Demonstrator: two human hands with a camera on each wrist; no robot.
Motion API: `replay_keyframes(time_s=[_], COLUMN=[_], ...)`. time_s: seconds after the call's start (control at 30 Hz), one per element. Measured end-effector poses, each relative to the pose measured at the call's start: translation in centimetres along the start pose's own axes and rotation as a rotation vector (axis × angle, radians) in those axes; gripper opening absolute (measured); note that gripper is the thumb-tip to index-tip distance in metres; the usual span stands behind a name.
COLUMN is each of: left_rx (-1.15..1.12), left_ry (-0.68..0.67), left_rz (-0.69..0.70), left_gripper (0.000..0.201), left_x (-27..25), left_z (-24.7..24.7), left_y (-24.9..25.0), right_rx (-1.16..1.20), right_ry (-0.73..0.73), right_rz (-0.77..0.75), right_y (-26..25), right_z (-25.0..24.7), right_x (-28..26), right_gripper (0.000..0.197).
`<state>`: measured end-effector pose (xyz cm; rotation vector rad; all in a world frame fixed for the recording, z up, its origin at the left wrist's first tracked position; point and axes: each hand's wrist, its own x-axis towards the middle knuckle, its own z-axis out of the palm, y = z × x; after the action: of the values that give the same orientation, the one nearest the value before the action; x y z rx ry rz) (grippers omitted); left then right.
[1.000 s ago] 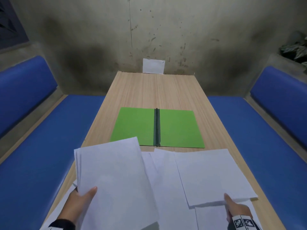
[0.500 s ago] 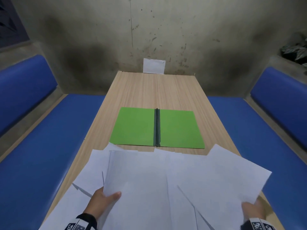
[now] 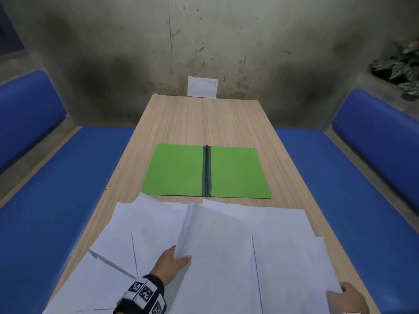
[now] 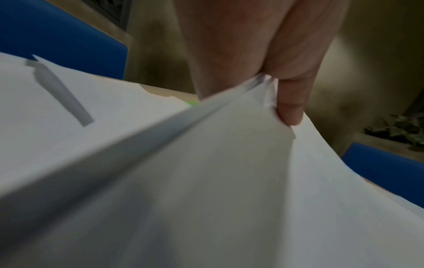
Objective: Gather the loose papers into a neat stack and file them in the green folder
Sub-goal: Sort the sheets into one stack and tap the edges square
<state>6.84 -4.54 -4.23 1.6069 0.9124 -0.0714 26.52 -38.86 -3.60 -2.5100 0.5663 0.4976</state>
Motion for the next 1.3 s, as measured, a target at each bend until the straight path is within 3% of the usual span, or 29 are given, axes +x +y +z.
replay_keyframes(time_s=[0.17, 0.33, 0.37, 0.47, 0.57, 0.77, 0.87, 0.97, 1.03, 1.1, 1.2, 1.3], left_rx=[0.053, 0.075, 0.057, -0.009, -0.066, -0.382, -0.549, -0.523, -0.389, -0.215, -0.015, 0.037], left_ry=[-0.030, -0.095, -0.111, -0.169, -0.207, -0.180, -0.026, 0.157, 0.255, 0.315, 0.399, 0.395], left_rz=[-0.015, -0.041, -0.049, -0.071, -0.080, -0.107, -0.055, -0.065, -0.114, -0.157, -0.184, -0.187], left_gripper=[0.041, 0.043, 0.045, 0.057, 0.065, 0.043, 0.024, 0.019, 0.041, 0.056, 0.050, 0.047], left_x=[0.3, 0.3, 0.3, 0.3, 0.0, -2.4, -3.9, -4.6, -4.1, -3.6, -3.2, -2.8], left_z=[1.3, 1.8, 1.8, 1.8, 1.7, -0.7, -3.3, -5.8, -6.9, -7.1, -6.7, -6.1], left_y=[0.2, 0.4, 0.4, 0.3, 0.5, 0.9, 0.2, -1.1, -2.7, -4.0, -4.4, -4.1], right_rx=[0.006, 0.120, 0.111, 0.082, 0.075, 0.194, 0.274, 0.366, 0.424, 0.439, 0.359, 0.322], right_ry=[0.065, 0.039, -0.025, -0.167, -0.114, 0.142, 0.167, 0.100, -0.016, -0.158, -0.348, -0.451], right_rz=[-0.077, -0.110, -0.146, -0.210, -0.291, -0.406, -0.357, -0.339, -0.322, -0.287, -0.252, -0.238], right_y=[-0.2, -0.3, -0.6, -1.6, -2.8, -5.3, -5.9, -6.0, -6.4, -6.9, -7.7, -8.7], right_z=[-0.3, 0.5, 0.5, 0.1, -0.5, -3.8, -4.8, -4.6, -3.5, -1.9, 1.5, 5.2], right_x=[-0.6, -1.8, -2.1, -2.4, -2.6, -2.3, -1.8, -1.4, -1.7, -1.8, -2.3, -3.6], right_gripper=[0.016, 0.053, 0.053, 0.028, 0.024, 0.033, 0.032, 0.025, 0.018, 0.026, 0.040, 0.039])
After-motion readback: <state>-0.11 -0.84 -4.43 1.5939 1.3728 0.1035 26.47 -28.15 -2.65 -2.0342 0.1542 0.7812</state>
